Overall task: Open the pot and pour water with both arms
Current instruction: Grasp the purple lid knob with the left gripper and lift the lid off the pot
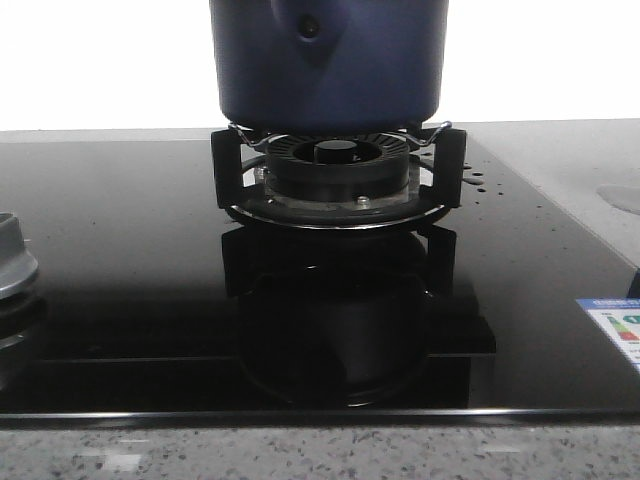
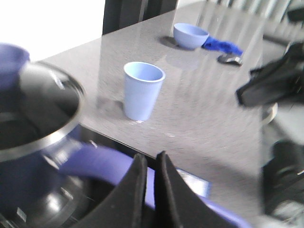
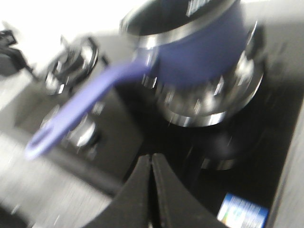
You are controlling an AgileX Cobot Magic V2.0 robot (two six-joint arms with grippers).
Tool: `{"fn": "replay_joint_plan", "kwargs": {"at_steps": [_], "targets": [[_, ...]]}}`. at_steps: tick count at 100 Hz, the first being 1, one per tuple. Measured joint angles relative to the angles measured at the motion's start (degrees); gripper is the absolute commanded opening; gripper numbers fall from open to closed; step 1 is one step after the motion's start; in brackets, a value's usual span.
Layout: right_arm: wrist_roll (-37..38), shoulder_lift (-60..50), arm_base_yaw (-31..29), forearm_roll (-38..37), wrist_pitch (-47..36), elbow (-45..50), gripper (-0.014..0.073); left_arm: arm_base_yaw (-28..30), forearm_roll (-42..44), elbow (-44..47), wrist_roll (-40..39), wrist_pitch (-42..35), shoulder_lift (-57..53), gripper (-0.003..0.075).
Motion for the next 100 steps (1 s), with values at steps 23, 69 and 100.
{"fn": "replay_joint_plan", "kwargs": {"at_steps": [23,69,100], "targets": [[-2.29,0.0,0.0,0.29,-2.74,0.0,-0.0071,0.0,-0.65,-7.54,13.02,-1.24,8.21,0.0524],[-2.64,0.0,0.0,0.06,-2.74,0.0,-0.0071,0.0,-5.7,-20.77,14.33,-7.69,26.17,0.0585],[-2.64,0.0,0.0,-0.02,-1.77,0.0,-0.0071,0.0,-6.74,-26.6,14.46,-6.22,35.1,0.0585]]}}
